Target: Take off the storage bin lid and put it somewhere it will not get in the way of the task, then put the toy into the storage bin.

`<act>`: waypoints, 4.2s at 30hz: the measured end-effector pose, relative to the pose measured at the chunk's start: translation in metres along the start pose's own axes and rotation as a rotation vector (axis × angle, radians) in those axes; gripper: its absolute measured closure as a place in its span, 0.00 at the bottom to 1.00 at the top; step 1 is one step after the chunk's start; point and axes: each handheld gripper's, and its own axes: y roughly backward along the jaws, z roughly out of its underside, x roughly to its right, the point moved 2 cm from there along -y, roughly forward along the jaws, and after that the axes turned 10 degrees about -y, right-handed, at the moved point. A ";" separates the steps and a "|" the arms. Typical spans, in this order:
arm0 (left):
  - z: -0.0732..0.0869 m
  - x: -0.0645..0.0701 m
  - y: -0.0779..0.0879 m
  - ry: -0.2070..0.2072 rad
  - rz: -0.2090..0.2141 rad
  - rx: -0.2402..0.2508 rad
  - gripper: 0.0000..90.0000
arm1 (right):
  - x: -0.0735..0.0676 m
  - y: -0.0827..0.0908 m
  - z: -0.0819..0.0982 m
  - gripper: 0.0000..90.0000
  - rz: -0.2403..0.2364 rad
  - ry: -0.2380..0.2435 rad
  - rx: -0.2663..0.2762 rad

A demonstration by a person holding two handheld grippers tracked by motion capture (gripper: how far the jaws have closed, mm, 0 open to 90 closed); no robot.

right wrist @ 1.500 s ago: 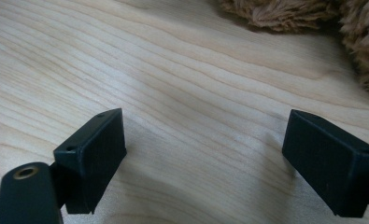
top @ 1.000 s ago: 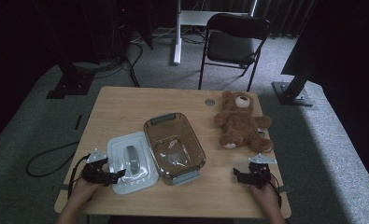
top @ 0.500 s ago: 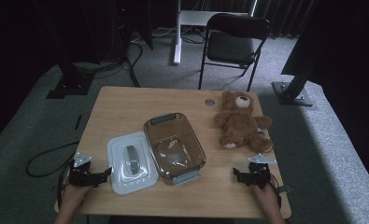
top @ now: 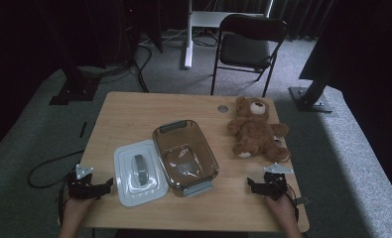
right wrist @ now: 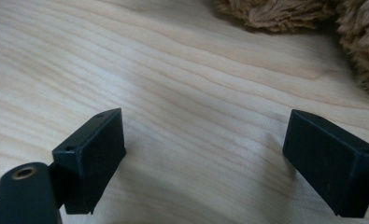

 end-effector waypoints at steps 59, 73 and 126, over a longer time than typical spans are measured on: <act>-0.002 0.003 -0.007 0.031 -0.051 -0.045 0.02 | 0.029 0.022 -0.142 0.12 0.067 -0.227 0.087; -0.002 0.003 -0.007 0.032 -0.051 -0.044 0.02 | 0.033 -0.009 -0.168 0.12 0.060 -0.298 0.062; -0.002 0.003 -0.007 0.031 -0.050 -0.044 0.02 | 0.028 -0.054 -0.157 0.68 0.122 -0.232 -0.018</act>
